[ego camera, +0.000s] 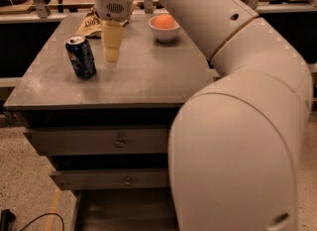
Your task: Place pepsi can into bottom drawer
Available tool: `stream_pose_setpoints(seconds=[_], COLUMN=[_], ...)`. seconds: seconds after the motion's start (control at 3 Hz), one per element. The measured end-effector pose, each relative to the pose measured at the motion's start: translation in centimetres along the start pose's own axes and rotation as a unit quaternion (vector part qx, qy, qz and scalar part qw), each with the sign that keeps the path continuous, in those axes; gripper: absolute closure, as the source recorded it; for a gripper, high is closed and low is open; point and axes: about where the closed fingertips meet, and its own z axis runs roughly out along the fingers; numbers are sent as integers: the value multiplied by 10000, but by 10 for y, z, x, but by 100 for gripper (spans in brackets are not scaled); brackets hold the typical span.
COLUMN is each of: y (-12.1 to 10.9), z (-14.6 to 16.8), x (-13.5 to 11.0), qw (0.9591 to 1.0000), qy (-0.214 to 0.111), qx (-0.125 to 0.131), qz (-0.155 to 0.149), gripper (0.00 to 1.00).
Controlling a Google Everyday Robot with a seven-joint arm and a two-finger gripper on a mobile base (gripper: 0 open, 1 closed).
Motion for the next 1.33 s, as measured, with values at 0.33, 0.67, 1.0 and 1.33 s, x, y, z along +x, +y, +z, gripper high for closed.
stream_pose_setpoints(seconds=[0.33,0.67,1.0,1.33], y=[-27,-46,-54,-55], z=[21,46,85,101], x=[-26,-50,-78,-91], qw=[9999,9995,9976,9961], qy=[-156,-301,-549,-644], qx=[-7,-60,-334,-448], qz=[-1,-51,-257,-403], gripper=[0,0,25,48])
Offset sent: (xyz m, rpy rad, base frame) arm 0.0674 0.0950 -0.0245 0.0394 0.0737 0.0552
